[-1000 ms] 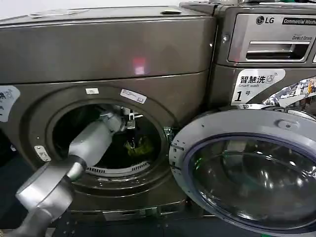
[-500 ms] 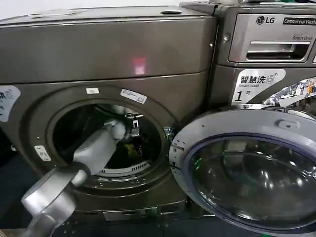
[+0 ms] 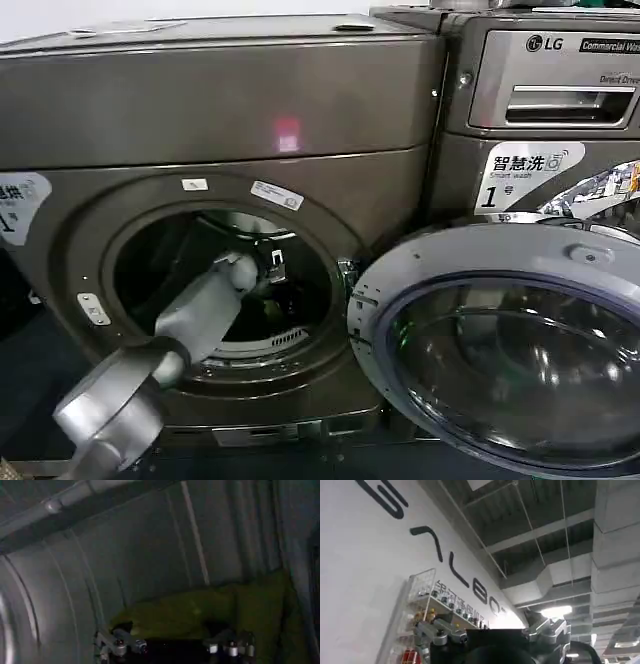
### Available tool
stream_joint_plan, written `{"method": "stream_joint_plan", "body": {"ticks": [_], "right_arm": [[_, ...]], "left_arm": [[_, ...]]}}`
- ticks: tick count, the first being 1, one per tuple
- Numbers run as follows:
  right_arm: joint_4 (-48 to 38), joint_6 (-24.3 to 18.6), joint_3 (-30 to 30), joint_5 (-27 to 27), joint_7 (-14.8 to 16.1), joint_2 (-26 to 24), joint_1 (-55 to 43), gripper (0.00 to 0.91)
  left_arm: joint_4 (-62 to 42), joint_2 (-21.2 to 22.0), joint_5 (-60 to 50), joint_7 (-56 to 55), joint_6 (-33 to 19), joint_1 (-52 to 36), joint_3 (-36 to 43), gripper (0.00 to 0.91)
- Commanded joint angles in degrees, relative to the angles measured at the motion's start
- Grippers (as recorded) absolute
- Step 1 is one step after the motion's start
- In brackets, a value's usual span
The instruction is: Grasp the clothes from the dryer.
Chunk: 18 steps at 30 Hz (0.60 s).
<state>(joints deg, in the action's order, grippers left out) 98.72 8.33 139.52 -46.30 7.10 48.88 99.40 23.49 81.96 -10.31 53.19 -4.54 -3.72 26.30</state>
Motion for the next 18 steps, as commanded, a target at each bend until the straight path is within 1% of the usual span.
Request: {"method": "stream_joint_plan", "body": {"ticks": [1, 2, 3, 5, 7, 14, 15, 16, 18], "right_arm": [[0.03, -0.03, -0.05, 0.04, -0.08, -0.05, -0.03, 0.907], [0.06, -0.02, -0.03, 0.04, -0.07, -0.03, 0.01, 0.907], [0.06, -0.04, -0.01, 0.03, -0.08, -0.01, 0.03, 0.907], [-0.02, -0.05, 0.11, 0.02, -0.1, 0.0, 0.07, 0.907], [-0.11, -0.08, 0.19, 0.03, -0.1, 0.05, 0.1, 0.907], [-0.3, -0.13, 0.65, -0.02, -0.11, 0.15, 0.44, 0.907], [-0.27, -0.13, 0.66, -0.02, -0.1, 0.15, 0.45, 0.907], [-0.24, -0.13, 0.67, -0.01, -0.12, 0.13, 0.46, 0.907], [-0.18, -0.13, 0.64, -0.02, -0.13, 0.09, 0.48, 0.907]], "left_arm": [[-0.39, 0.09, 0.73, 1.09, 0.59, 1.14, -1.66, 0.182], [-0.35, 0.04, 0.95, 1.22, 0.59, 1.13, -1.78, 0.159], [-0.36, -0.03, 1.19, 1.23, 0.56, 1.02, -1.82, 0.114], [-0.44, -0.05, 1.64, 1.26, 0.49, 0.79, -1.83, 0.068], [-0.46, -0.01, 2.19, 1.27, 0.19, 0.56, -1.75, 0.046], [0.05, -0.09, 2.49, 1.47, 0.02, 0.45, -1.64, 0.046], [0.08, -0.16, 2.53, 1.49, 0.0, 0.45, -1.64, 0.034], [0.12, -0.22, 2.58, 1.49, -0.02, 0.46, -1.65, 0.046], [0.24, -0.34, 2.74, 1.54, -0.02, 0.47, -1.67, 0.034]]}}
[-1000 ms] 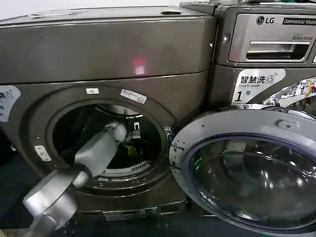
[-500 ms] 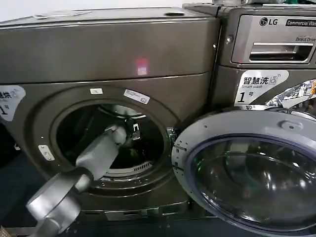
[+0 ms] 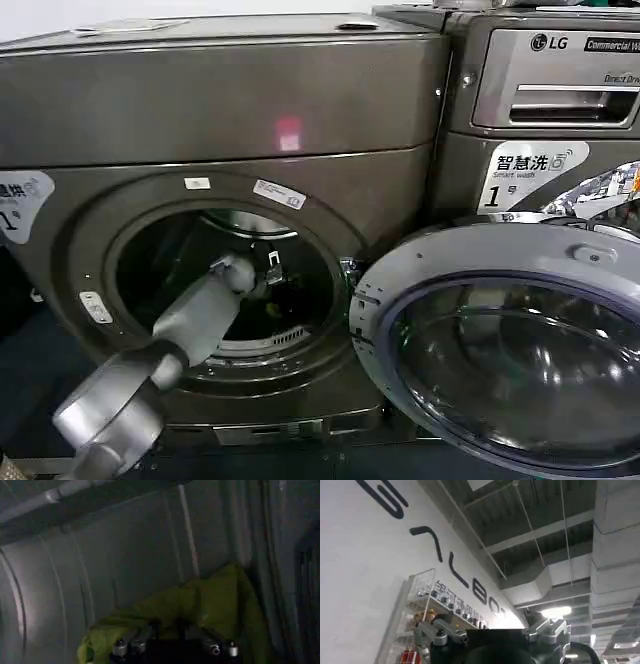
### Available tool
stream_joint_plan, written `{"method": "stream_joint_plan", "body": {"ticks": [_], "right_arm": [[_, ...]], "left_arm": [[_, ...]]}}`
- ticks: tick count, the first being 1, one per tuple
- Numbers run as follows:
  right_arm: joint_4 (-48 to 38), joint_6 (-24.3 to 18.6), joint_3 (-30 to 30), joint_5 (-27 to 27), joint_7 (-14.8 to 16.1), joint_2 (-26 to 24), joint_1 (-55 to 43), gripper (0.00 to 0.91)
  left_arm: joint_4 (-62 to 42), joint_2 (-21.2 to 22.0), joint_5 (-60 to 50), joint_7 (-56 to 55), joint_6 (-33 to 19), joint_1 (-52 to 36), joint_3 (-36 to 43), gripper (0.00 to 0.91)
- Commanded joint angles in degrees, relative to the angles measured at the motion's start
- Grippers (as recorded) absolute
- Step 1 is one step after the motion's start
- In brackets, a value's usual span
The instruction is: Grasp the clothes from the dryer.
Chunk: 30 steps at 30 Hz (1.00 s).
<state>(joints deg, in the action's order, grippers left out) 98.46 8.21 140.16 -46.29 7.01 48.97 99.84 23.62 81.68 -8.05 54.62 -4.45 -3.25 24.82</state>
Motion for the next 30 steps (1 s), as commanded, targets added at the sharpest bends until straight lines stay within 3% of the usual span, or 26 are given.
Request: {"method": "stream_joint_plan", "body": {"ticks": [1, 10, 16, 30], "right_arm": [[0.11, -0.01, 0.02, -0.05, -0.05, -0.04, 0.05, 0.907], [0.0, -0.05, 0.41, -0.09, -0.05, 0.02, 0.43, 0.907], [-0.11, -0.14, 0.79, -0.21, -0.09, 0.11, 0.54, 0.907], [0.69, -0.34, -0.96, -0.18, -0.24, 0.69, -0.85, 0.907]], "left_arm": [[0.18, -0.12, 0.66, 0.17, -0.11, -0.01, -0.2, 0.034], [1.77, -0.44, 2.11, -0.04, -0.44, 0.34, -0.64, 0.0], [7.69, -2.43, 4.61, -5.4, -0.25, 2.23, -7.4, 0.0], [33.05, -9.62, 11.85, -24.07, 0.59, 15.04, -25.54, 0.0]]}}
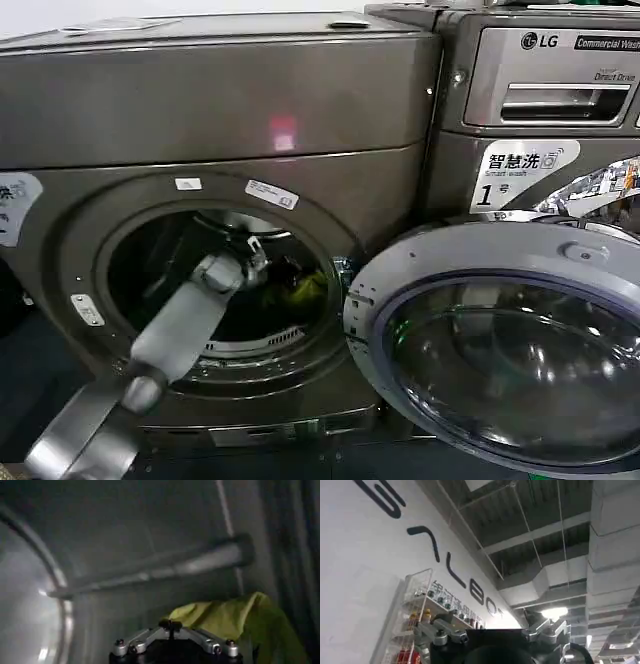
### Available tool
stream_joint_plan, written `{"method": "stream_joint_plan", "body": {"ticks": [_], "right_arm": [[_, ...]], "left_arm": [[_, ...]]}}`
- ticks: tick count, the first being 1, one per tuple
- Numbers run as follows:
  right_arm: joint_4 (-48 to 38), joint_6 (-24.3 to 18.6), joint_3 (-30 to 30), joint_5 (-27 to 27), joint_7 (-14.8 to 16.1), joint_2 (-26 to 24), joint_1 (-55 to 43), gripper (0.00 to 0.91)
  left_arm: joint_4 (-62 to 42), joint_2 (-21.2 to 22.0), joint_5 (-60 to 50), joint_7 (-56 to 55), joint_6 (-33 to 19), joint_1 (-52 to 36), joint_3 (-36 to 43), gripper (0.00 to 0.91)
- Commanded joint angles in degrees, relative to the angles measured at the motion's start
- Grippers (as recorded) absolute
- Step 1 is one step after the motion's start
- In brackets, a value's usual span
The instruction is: Grasp the clothes from the dryer.
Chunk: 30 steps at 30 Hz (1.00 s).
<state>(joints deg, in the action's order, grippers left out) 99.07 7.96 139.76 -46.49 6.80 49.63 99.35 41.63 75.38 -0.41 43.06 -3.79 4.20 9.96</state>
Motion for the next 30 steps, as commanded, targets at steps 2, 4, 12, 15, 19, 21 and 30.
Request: {"method": "stream_joint_plan", "body": {"ticks": [2, 4, 12, 15, 19, 21, 30], "right_arm": [[-0.01, -0.14, -0.83, 0.04, -0.05, -0.08, -0.6, 0.907], [-0.08, -0.18, -0.99, 0.06, -0.06, -0.12, -0.73, 0.907], [0.23, 0.41, -1.6, 1.16, 0.01, -0.11, -1.33, 0.907], [0.79, 0.53, -1.42, 2.33, 0.38, -0.15, -1.59, 0.907], [1.37, 0.36, -1.32, 3.74, 0.81, -0.15, -1.66, 0.907], [1.62, 0.22, -1.26, 3.76, 0.83, -0.27, -1.73, 0.907], [1.07, -2.26, 0.08, 3.74, -0.13, -0.99, -1.12, 0.907]], "left_arm": [[17.55, -2.98, 5.83, -16.61, -0.06, 9.1, -12.79, 0.0], [20.21, -2.57, 7.0, -19.14, 0.06, 10.26, -14.38, 0.0], [27.66, -0.24, 8.3, -33.1, -0.6, 14.36, -20.53, 0.0], [30.2, 0.95, 6.94, -40.1, -0.23, 17.2, -22.85, 0.0], [32.83, 2.37, 3.45, -46.45, 0.78, 22.25, -26.64, 0.0], [33.0, 2.88, 1.8, -48.55, 1.38, 25.14, -27.87, 0.0], [34.52, 7.0, 0.82, -55.51, 4.49, 29.58, -30.21, 0.0]]}}
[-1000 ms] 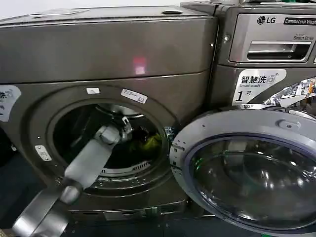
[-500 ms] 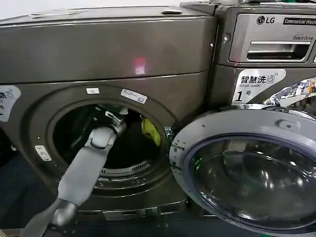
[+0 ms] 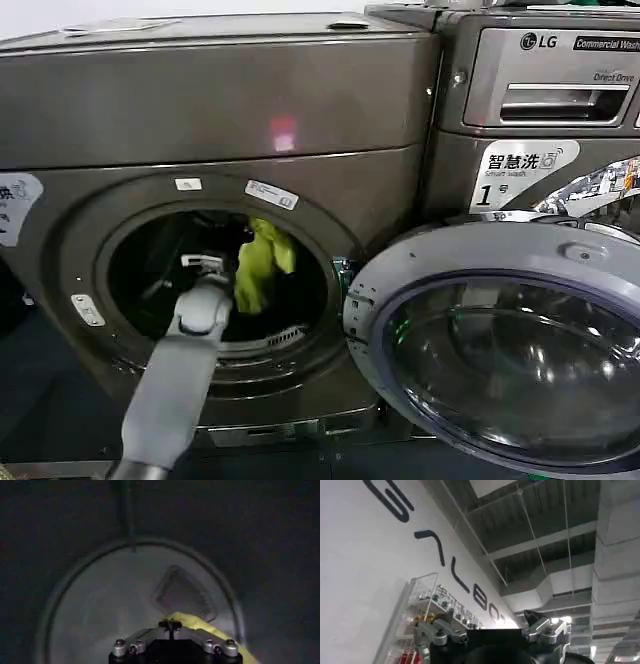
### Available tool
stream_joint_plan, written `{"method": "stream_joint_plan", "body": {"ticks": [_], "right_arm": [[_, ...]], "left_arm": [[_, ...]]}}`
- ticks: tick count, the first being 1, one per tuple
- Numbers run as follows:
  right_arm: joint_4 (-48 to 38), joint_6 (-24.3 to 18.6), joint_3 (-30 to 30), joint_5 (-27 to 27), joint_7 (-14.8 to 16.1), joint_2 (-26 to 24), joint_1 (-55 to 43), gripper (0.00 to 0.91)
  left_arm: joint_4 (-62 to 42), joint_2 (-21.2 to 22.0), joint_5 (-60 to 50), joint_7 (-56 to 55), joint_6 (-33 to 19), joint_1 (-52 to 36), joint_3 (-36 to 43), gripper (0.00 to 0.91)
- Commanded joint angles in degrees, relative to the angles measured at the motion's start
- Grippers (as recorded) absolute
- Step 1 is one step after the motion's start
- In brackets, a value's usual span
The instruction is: Grasp the clothes from the dryer.
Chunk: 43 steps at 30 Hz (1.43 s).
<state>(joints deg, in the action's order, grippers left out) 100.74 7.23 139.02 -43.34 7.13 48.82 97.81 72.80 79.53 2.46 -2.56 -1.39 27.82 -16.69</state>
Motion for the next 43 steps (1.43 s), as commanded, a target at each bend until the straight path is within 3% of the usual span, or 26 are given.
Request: {"method": "stream_joint_plan", "body": {"ticks": [1, 43], "right_arm": [[-0.68, -1.61, 1.03, 0.57, -0.48, -0.19, 0.52, 0.907], [-1.37, -1.18, 3.33, 0.46, 0.58, -1.02, 1.11, 0.907]], "left_arm": [[3.33, 2.97, -2.11, -9.8, 2.11, 6.05, -3.49, 0.0], [2.83, 3.23, -2.25, -5.64, 3.45, 5.52, -2.79, 0.0]]}}
